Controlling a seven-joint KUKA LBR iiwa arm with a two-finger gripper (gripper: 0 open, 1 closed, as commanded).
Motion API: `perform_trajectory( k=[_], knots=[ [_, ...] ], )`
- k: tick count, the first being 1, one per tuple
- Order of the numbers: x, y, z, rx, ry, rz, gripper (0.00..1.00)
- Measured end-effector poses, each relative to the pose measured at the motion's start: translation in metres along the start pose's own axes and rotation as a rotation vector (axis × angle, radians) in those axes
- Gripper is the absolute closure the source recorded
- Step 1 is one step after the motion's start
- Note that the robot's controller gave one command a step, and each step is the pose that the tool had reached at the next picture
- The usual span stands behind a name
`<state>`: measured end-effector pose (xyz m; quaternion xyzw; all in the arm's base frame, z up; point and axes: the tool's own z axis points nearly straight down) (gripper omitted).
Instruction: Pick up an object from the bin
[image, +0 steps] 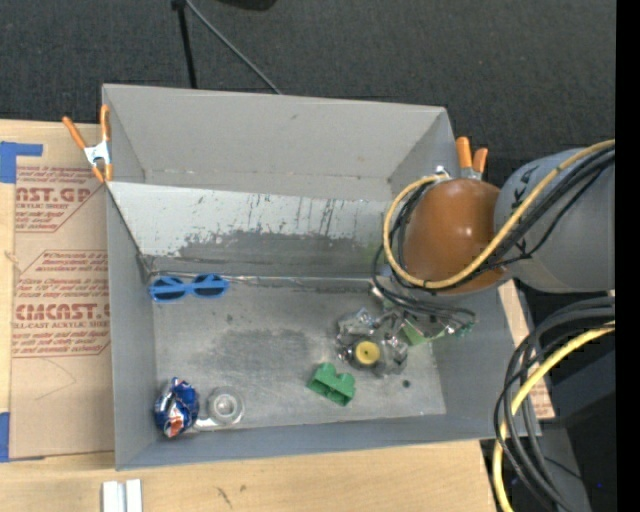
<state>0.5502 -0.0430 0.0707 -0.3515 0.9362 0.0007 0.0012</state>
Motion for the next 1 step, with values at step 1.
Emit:
perform_trajectory(
  k=[1],
  knots=[
    [0.0187, 0.0143, -0.1342, 0.006, -0.004, 0.010, 1.00]
  ],
)
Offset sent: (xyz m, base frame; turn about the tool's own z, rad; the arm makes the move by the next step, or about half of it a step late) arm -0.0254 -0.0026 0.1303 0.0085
